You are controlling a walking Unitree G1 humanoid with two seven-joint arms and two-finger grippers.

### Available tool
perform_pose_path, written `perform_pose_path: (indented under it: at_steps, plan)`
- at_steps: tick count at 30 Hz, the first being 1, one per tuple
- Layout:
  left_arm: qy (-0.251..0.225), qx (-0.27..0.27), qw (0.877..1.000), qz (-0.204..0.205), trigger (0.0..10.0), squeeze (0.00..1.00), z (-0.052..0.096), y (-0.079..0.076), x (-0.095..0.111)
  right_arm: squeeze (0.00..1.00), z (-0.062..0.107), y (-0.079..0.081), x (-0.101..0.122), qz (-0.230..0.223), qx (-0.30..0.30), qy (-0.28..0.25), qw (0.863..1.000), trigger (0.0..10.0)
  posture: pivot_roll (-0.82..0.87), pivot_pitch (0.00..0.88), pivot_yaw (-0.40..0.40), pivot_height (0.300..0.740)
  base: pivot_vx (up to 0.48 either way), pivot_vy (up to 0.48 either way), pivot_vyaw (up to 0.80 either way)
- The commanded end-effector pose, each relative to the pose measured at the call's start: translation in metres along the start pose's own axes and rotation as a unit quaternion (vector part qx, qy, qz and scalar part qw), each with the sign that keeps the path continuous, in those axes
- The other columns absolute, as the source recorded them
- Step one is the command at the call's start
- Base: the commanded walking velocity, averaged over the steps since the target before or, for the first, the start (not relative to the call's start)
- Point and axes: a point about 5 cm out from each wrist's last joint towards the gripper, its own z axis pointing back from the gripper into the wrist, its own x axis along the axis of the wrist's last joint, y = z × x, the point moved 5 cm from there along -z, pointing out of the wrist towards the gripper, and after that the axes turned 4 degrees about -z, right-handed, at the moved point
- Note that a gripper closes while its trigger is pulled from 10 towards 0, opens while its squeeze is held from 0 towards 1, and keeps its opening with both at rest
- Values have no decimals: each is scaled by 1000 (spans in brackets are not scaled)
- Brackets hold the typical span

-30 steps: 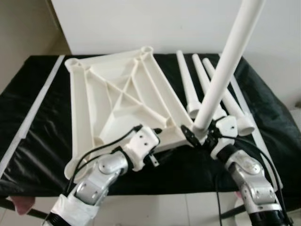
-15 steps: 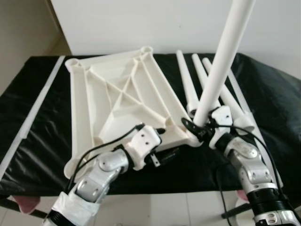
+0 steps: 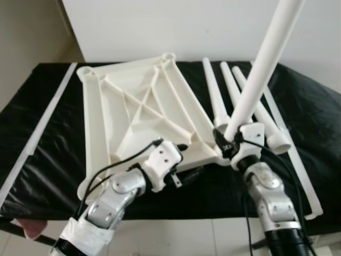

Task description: Building children table

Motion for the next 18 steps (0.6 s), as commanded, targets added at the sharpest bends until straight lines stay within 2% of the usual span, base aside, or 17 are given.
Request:
perform_pose_path:
  at_steps: [1,7,12,18]
  plan:
    - [6,-15,1000,10,10000,0,-1,-2,-4,0,9,-7,-24,4,-55,41,998,10000,-121,137,46,740,0,0,0]
    - [5,-14,1000,9,10000,0,-2,1,-4,0,13,-2,-27,-26,-98,34,994,10000,-128,109,58,740,0,0,0]
    - [5,-13,1000,11,10000,0,-2,4,-5,0,13,-2,-27,-32,-107,34,993,10000,-134,89,62,740,0,0,0]
    - [-3,-11,1000,5,10000,0,-10,14,-2,0,7,-6,-25,-23,-125,31,991,10000,-144,51,64,740,0,0,0]
